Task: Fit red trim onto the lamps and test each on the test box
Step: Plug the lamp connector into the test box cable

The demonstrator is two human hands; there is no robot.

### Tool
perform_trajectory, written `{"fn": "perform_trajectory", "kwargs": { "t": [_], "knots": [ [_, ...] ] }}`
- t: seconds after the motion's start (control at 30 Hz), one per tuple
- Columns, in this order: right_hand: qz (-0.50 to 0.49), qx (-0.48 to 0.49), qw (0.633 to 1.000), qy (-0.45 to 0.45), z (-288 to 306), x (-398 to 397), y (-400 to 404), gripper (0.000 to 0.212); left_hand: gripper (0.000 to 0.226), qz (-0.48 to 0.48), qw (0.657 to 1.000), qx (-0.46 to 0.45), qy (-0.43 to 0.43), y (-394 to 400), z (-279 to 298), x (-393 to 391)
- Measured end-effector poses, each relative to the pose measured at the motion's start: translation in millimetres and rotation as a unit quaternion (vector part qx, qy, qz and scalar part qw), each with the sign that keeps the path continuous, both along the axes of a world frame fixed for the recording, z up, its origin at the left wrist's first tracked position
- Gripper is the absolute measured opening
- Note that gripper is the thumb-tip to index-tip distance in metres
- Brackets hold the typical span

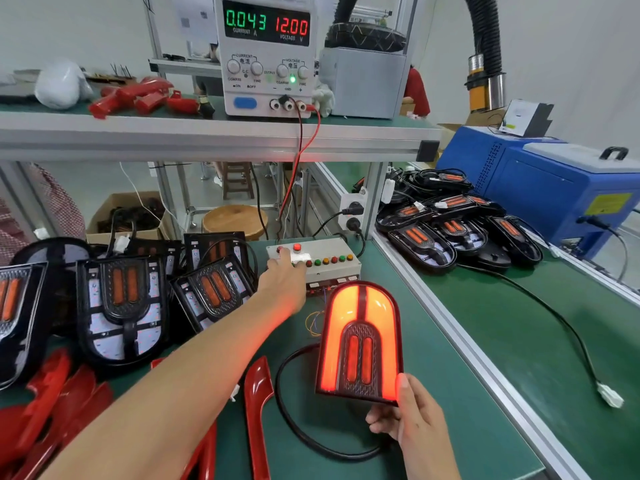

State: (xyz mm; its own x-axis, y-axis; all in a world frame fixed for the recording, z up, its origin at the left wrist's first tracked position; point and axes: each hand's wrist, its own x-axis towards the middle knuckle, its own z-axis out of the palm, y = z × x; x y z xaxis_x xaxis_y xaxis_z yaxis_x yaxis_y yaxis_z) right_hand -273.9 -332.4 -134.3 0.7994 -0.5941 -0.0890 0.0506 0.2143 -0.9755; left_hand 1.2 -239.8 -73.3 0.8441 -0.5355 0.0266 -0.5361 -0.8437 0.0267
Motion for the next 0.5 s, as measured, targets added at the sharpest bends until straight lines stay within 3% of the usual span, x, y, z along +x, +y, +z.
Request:
{"fn": "perform_trajectory", "kwargs": {
  "t": [0.5],
  "knots": [
    [0.002,0.0,1.0,0.001,2.5,-1.1,1.4,0.036,0.067,-0.009,1.0,0.016,0.014,4.8,7.1,-0.6]
  ]
}}
